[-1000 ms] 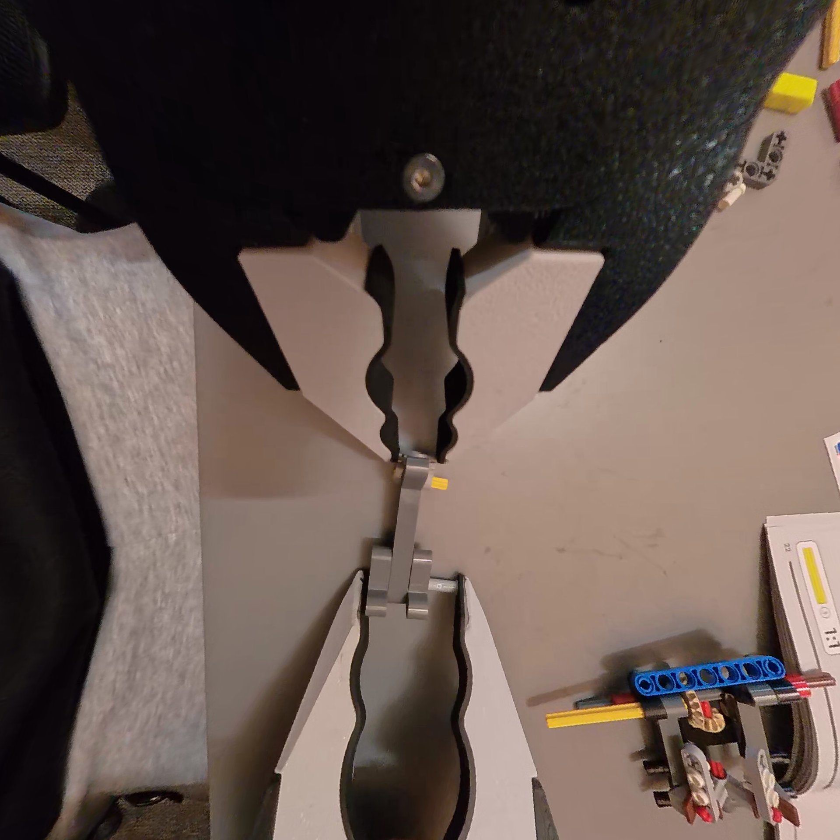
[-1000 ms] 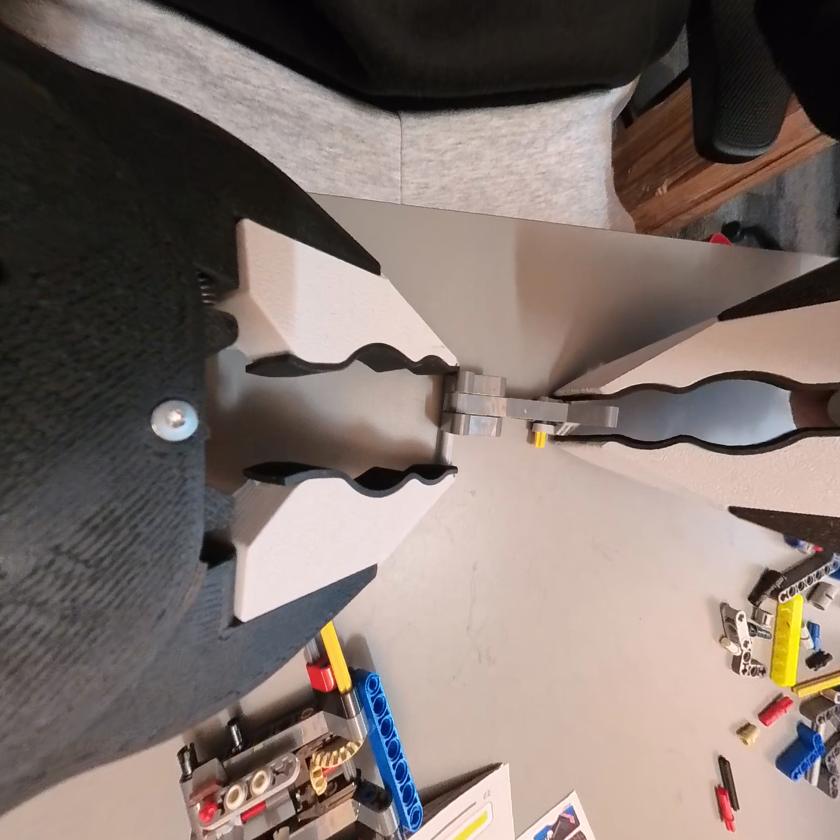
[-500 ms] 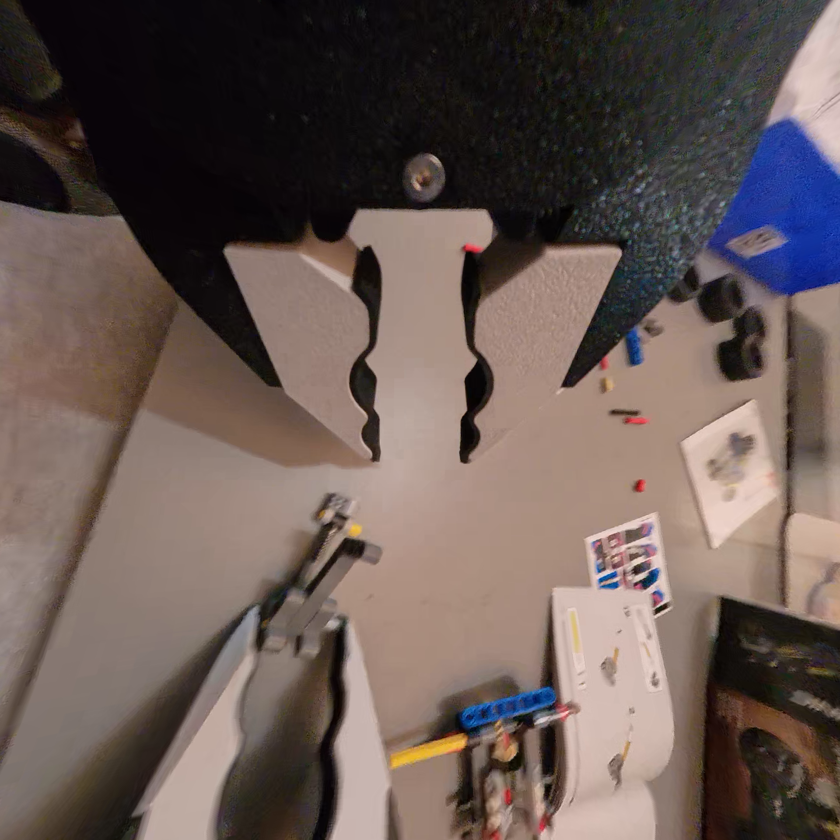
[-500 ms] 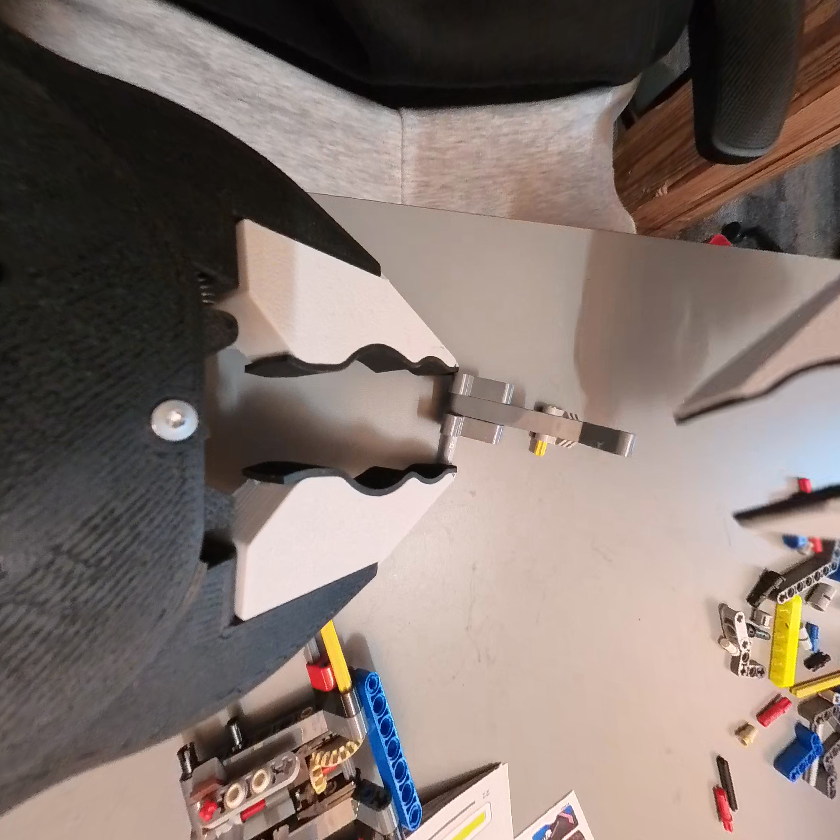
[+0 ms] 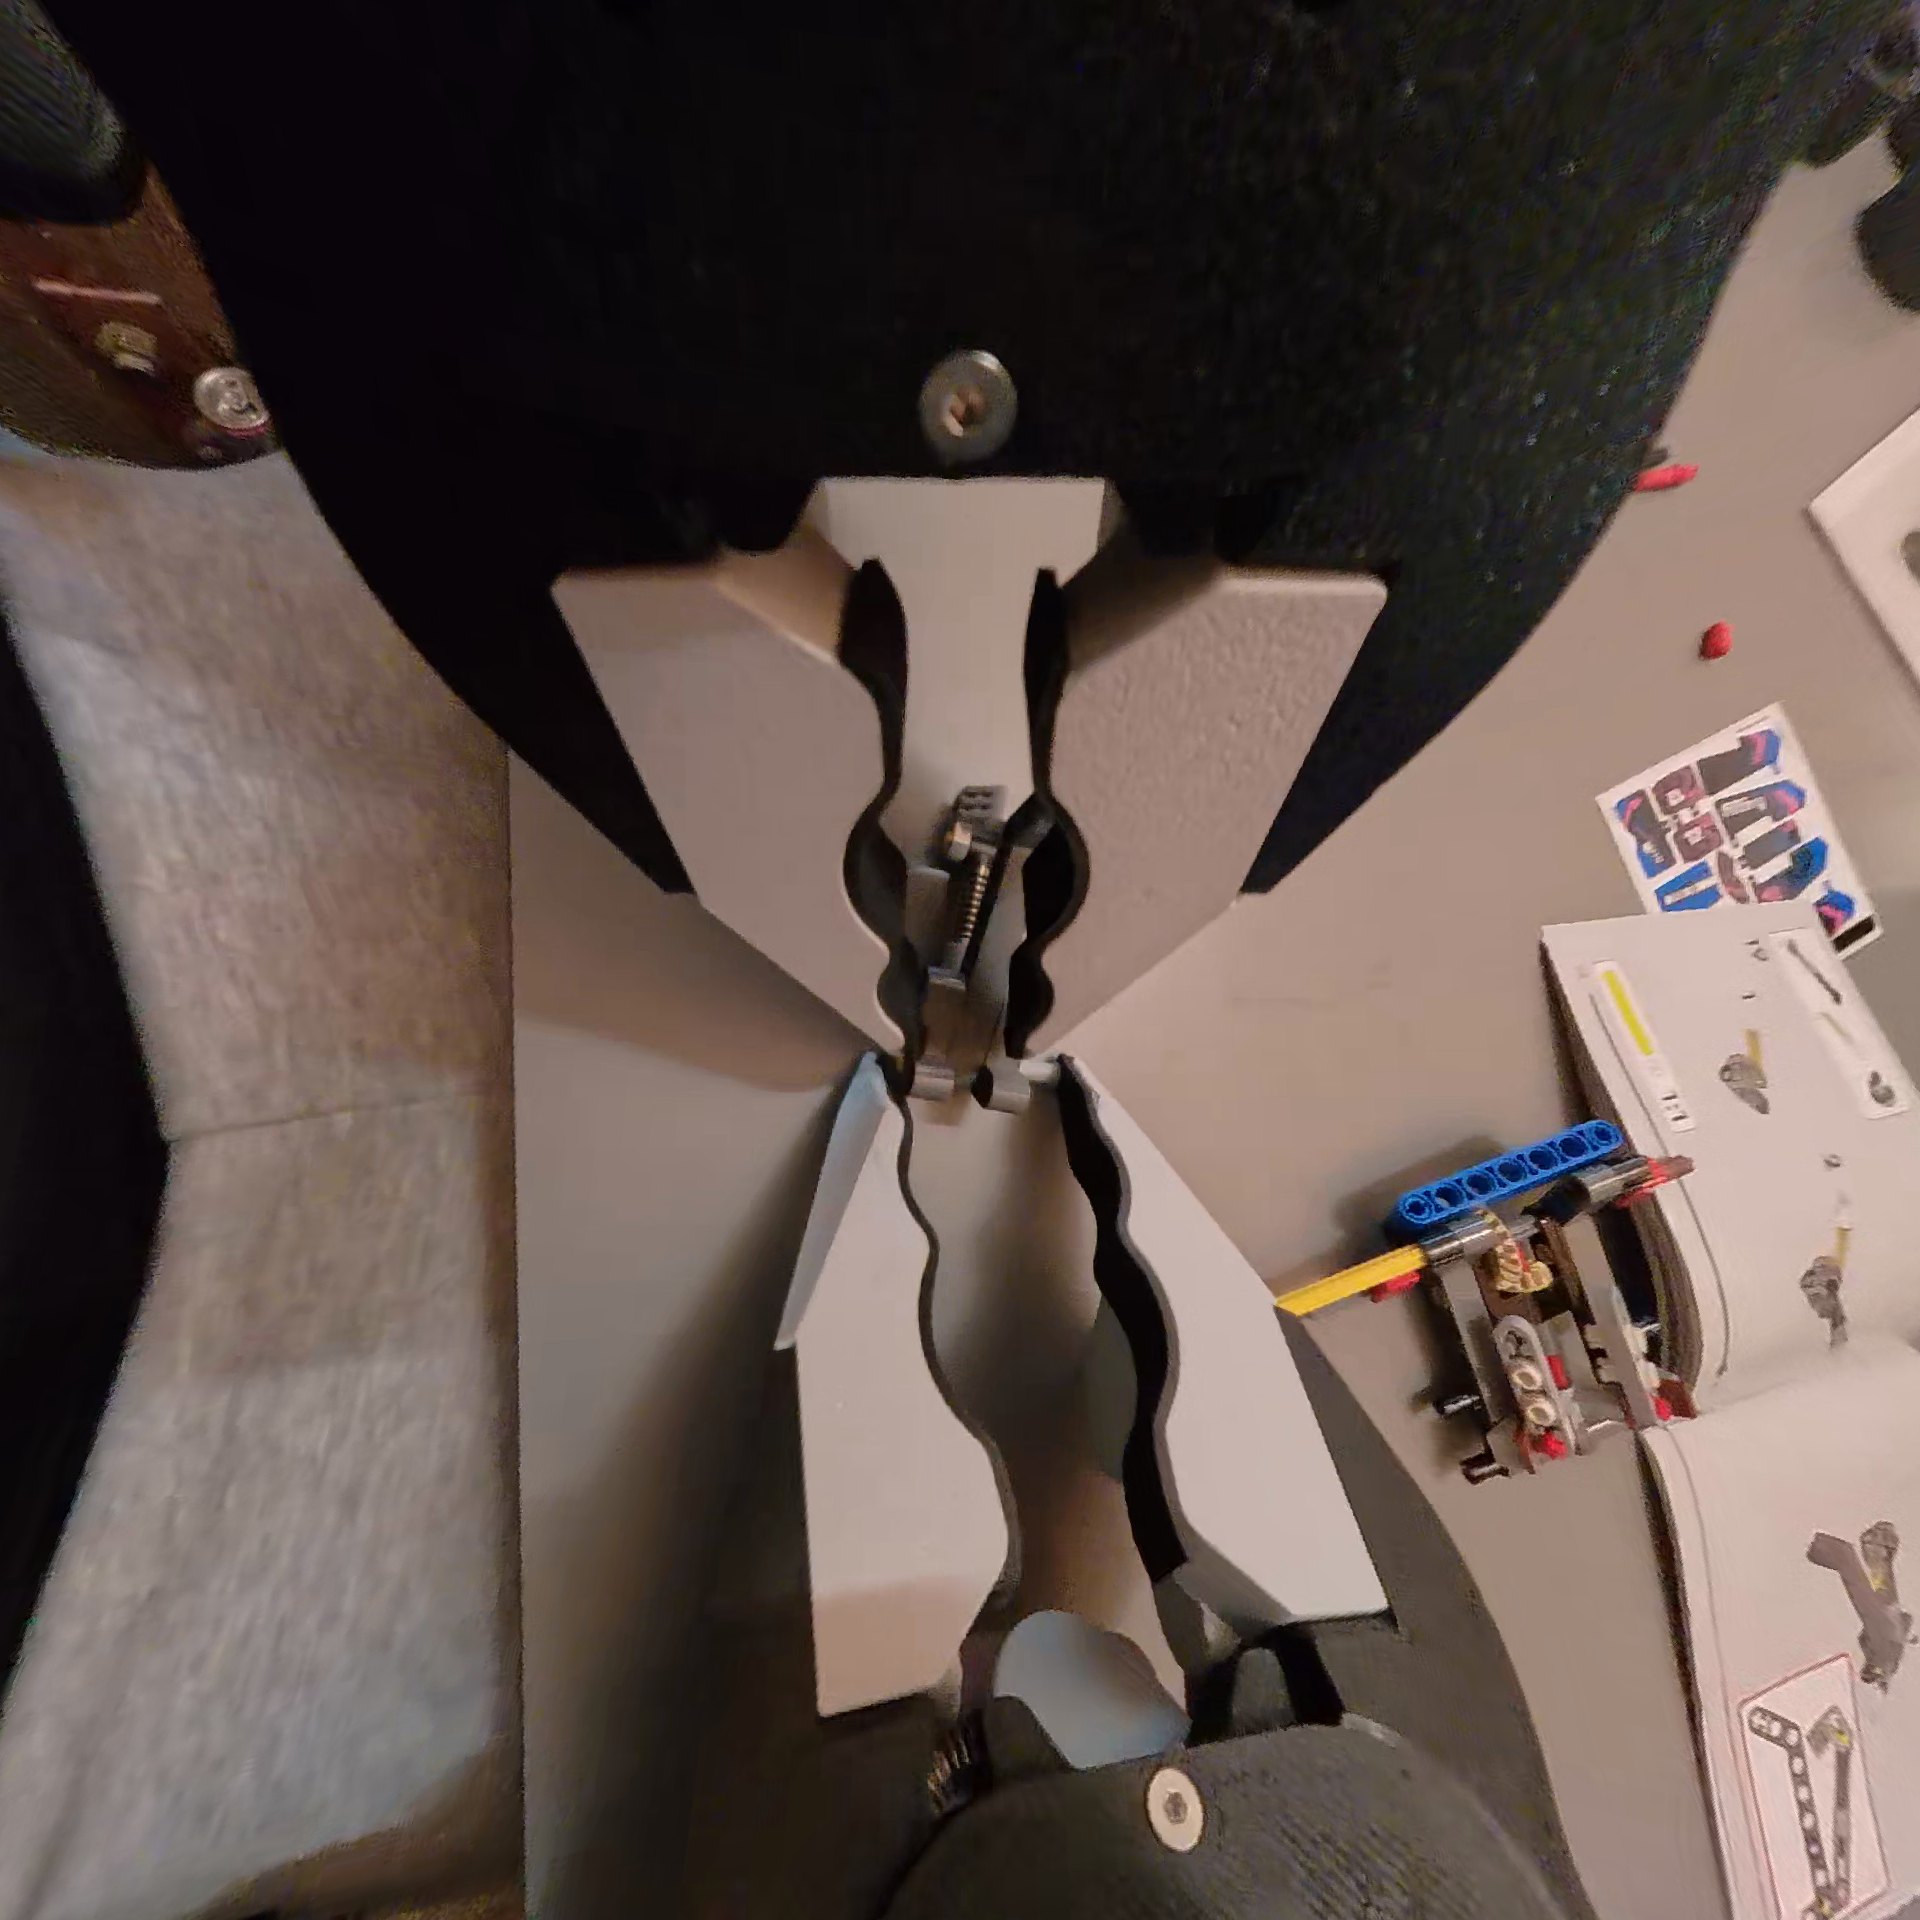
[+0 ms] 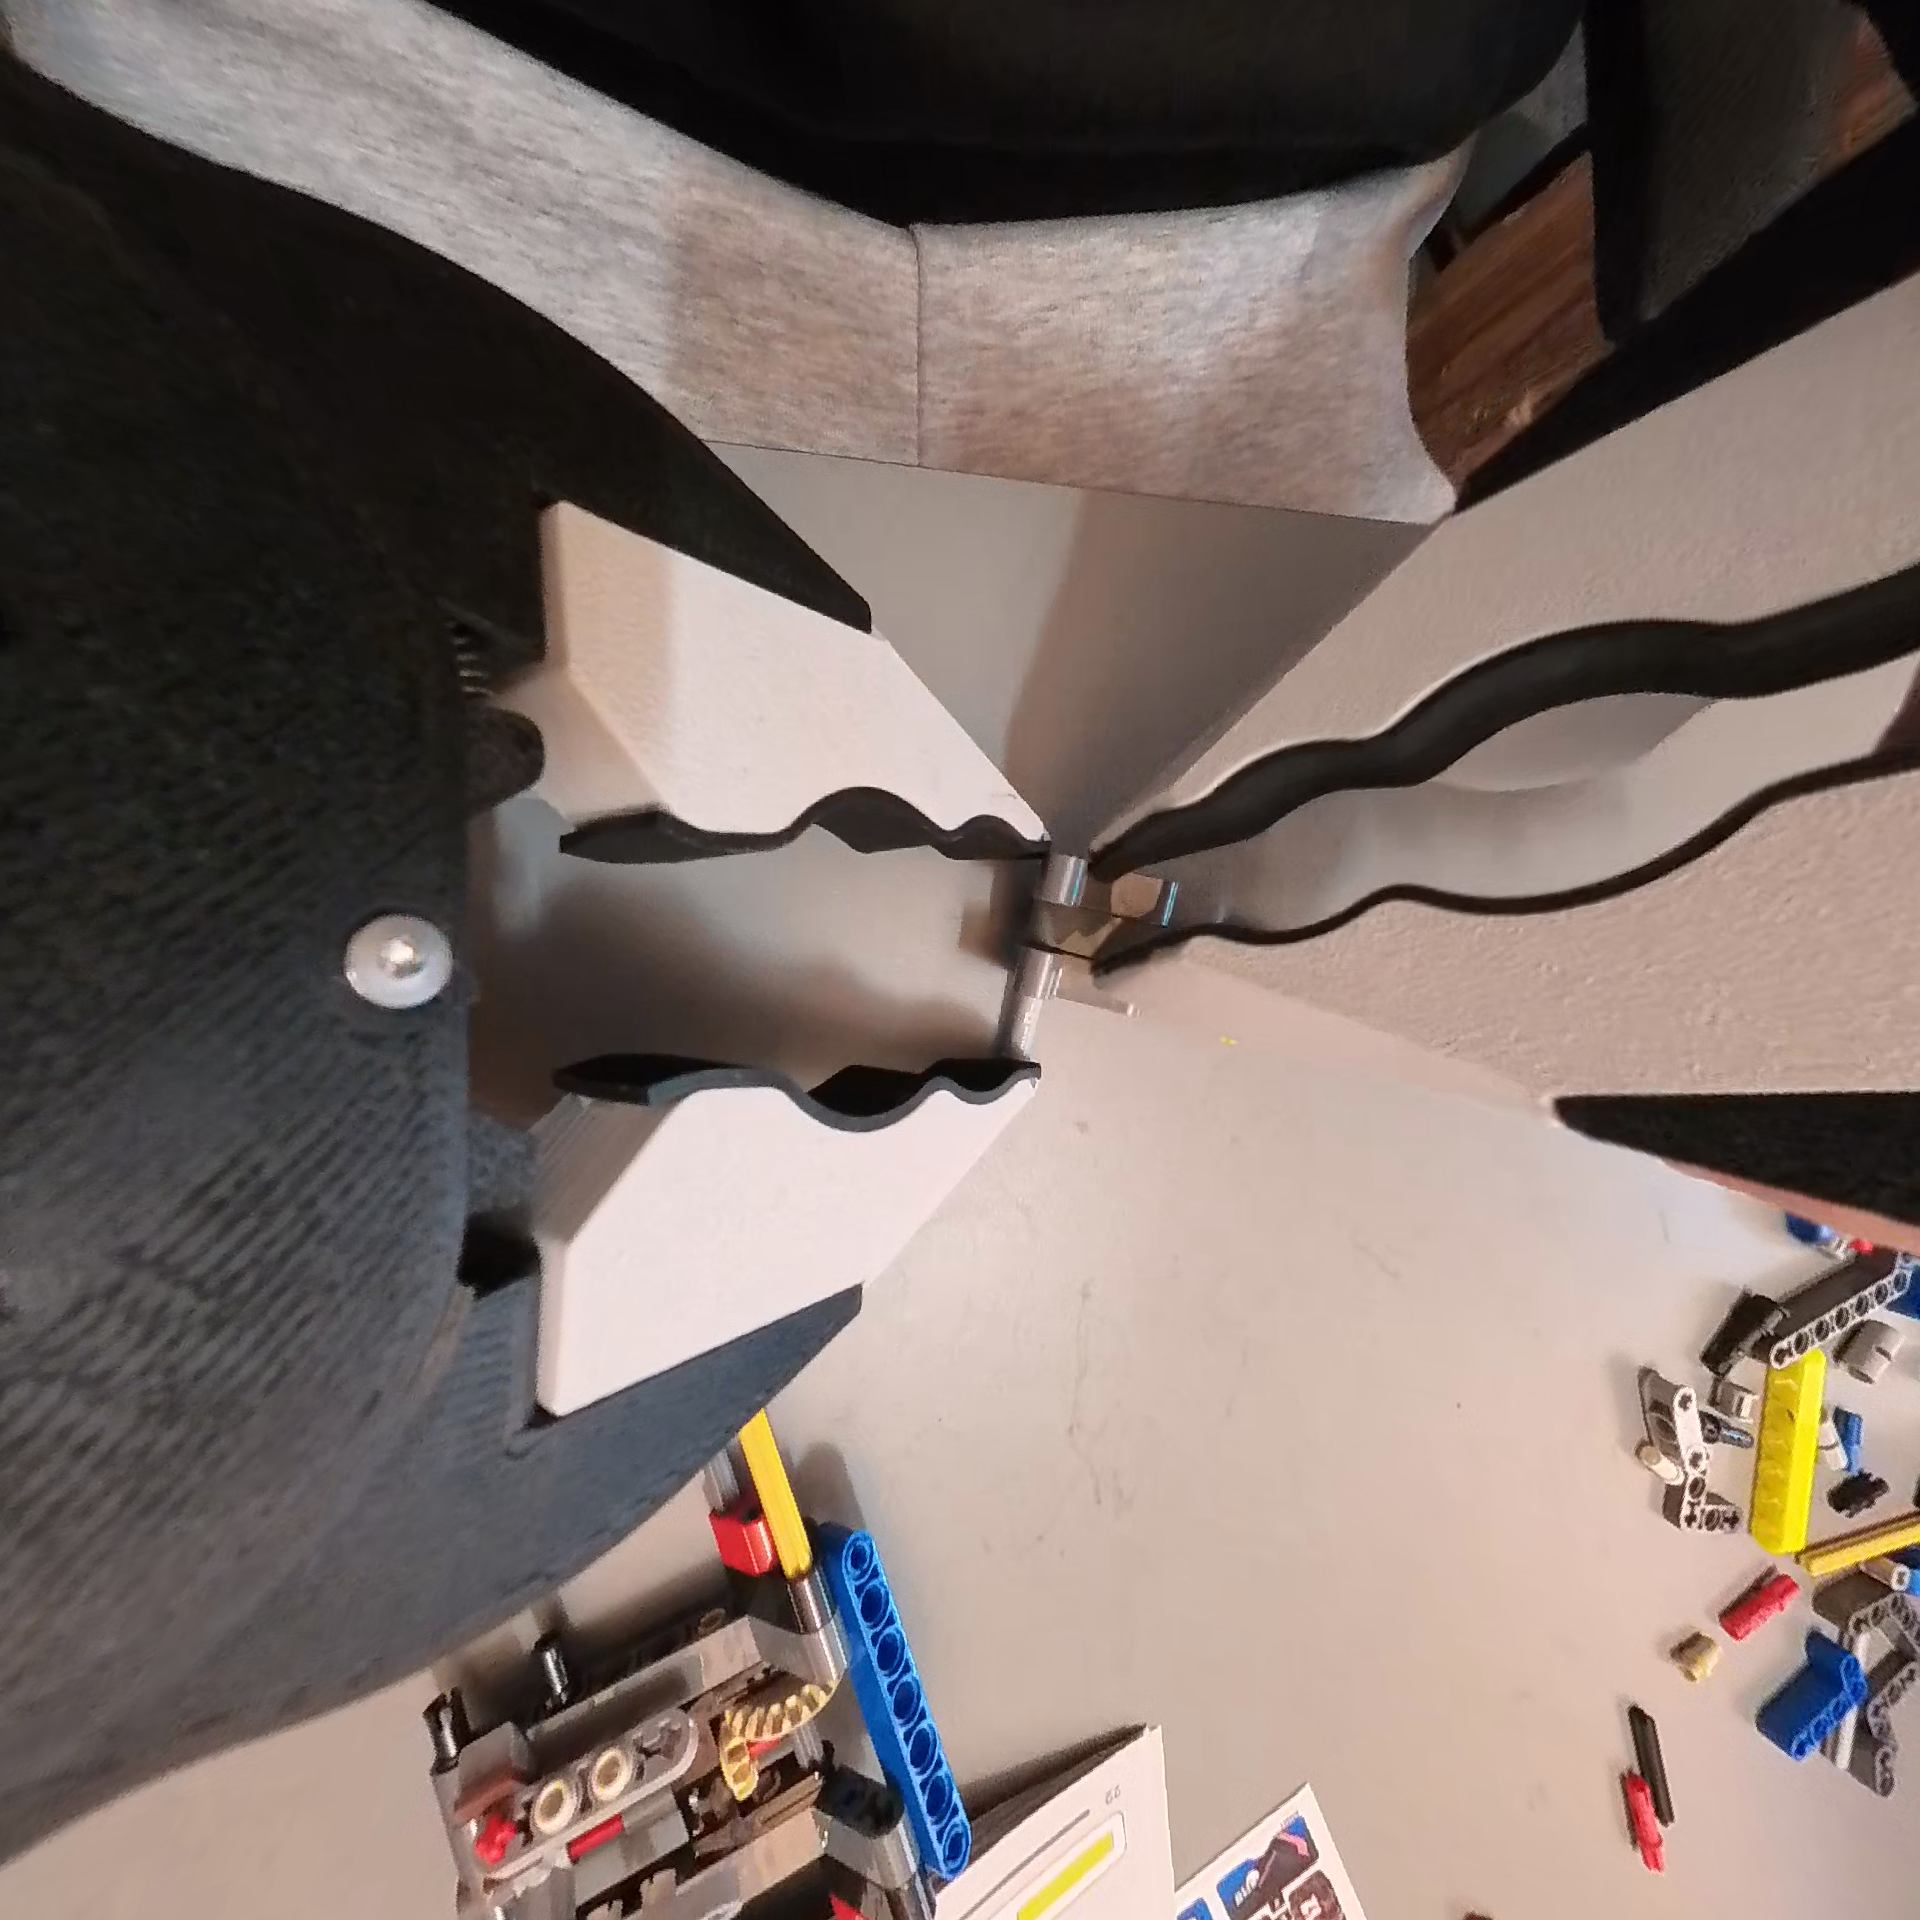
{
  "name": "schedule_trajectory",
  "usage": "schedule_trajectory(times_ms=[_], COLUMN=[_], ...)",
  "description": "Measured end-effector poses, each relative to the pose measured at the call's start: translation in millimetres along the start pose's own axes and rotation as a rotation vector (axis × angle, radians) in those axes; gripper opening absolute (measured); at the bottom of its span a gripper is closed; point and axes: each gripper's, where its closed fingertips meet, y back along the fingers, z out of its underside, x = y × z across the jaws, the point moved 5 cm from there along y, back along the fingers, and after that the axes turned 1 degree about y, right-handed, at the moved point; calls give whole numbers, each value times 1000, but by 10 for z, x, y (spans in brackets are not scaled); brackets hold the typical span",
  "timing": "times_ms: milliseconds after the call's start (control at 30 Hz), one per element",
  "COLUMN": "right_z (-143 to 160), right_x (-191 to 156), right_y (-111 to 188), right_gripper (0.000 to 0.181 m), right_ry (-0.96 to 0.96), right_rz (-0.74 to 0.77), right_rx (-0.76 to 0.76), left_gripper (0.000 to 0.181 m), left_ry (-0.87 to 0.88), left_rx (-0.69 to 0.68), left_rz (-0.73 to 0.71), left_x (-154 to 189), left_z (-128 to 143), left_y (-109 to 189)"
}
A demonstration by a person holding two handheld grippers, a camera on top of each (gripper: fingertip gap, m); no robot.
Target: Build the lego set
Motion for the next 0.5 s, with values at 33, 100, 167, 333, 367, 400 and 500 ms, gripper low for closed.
schedule_trajectory(times_ms=[33, 100, 167, 333, 367, 400, 500], right_z=[1, 3, 2, 2, 5, 6, -2], right_x=[2, 17, 8, -6, -54, -75, -73], right_y=[1, 6, 5, 12, 15, 13, 3], right_gripper=[34, 23, 22, 30, 45, 51, 50], right_ry=[-1, -8, 1, 9, 10, -2, -4], right_rz=[0, 12, 11, 6, -40, -56, -36], right_rx=[-1, 0, 1, 3, 2, -1, -1], left_gripper=[11, 10, 9, 8, 8, 8, 8], left_ry=[8, 22, 35, 68, 77, 86, 94], left_rx=[-3, -17, 7, 61, 74, 84, 101], left_rz=[28, 62, 67, 64, 67, 75, 94], left_x=[17, 43, 59, 43, 36, 32, 23], left_z=[16, 65, 78, 119, 123, 126, 133], left_y=[-6, -16, -9, -17, -21, -24, -26])
